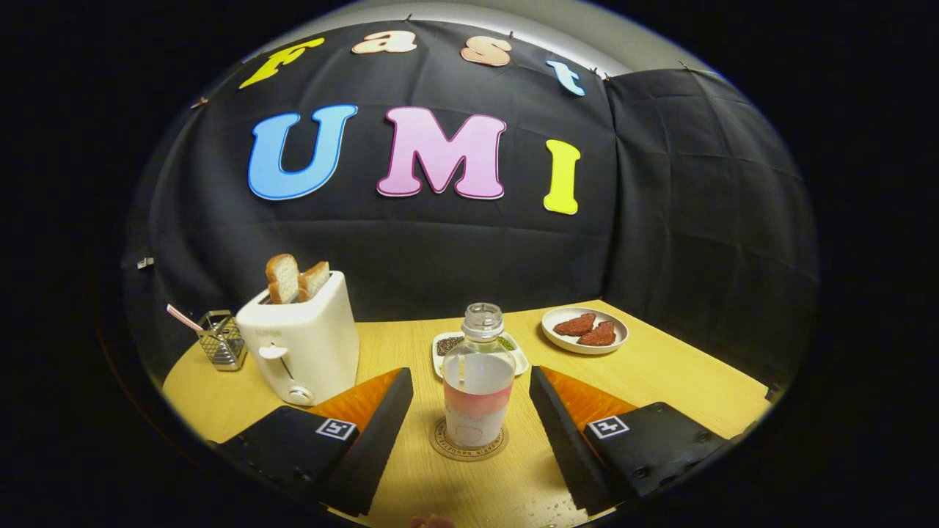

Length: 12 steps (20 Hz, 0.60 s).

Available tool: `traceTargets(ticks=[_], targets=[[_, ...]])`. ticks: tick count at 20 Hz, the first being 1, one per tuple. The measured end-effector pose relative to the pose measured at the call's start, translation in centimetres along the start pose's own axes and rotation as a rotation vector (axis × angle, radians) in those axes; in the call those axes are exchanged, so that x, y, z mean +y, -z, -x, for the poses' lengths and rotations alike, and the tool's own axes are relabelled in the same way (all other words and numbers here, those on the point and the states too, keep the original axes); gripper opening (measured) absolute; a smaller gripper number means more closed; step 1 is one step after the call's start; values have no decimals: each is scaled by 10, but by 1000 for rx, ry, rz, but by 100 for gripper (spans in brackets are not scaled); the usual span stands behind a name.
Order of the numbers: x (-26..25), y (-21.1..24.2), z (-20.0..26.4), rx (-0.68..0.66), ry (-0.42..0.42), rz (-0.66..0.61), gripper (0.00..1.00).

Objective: Take the bottle from table, then pour the juice into the cup, finally place the bottle on the coaster

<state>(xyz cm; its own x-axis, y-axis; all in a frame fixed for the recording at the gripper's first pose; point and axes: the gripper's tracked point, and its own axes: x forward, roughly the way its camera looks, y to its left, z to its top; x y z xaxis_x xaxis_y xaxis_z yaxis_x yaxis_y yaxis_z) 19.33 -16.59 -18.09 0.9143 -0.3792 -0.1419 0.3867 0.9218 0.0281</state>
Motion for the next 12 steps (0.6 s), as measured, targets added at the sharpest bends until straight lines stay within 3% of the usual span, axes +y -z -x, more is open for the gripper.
traceTargets(ticks=[12], targets=[[-3, -103, 137, -107, -103, 52, 98]])
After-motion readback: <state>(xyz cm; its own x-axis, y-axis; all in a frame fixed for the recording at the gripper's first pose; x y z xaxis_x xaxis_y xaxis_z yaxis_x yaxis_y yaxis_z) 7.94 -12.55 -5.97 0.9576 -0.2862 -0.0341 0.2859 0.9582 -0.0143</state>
